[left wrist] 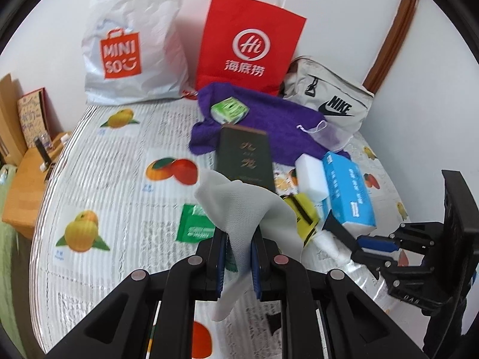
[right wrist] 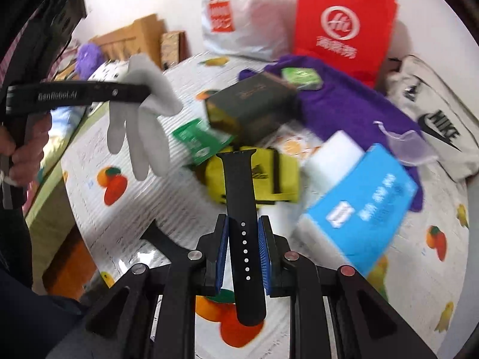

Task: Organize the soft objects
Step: 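Lift the black watch strap with the right tool while the left tool holds the white cloth, then carry strap and white cloth over the purple towel and open both tools to release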

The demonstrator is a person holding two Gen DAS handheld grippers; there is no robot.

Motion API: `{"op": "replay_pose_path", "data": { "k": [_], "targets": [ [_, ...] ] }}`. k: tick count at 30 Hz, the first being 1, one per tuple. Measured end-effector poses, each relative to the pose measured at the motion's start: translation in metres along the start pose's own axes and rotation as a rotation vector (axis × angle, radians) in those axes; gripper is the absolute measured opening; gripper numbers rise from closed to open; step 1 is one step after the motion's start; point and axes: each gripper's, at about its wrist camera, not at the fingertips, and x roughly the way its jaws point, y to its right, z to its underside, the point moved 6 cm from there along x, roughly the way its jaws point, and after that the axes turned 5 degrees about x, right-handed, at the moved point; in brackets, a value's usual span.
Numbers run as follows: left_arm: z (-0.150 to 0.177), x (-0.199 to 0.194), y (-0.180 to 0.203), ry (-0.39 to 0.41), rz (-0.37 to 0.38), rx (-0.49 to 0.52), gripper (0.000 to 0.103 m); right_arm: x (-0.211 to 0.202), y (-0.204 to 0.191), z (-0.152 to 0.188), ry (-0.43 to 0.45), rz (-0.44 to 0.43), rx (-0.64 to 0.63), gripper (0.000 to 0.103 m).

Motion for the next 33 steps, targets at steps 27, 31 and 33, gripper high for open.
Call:
{"op": "replay_pose_path", "data": {
  "k": [27, 31, 33],
  "targets": [
    [-0.097, 0.030, 0.020, 0.006, -0.018, 0.068, 0.014, -0.020, 0.121, -0.081, 0.105, 0.141, 0.193, 0.020],
    [-0.113, 0.038, 0.019, 0.008, -0.024, 0.070, 0.014, -0.018, 0.138, -0.094, 0.113, 0.145, 0.211, 0.020],
    [-0.122, 0.043, 0.019, 0.009, -0.027, 0.073, 0.014, -0.017, 0.146, -0.102, 0.124, 0.157, 0.217, 0.020]
  ]
}}
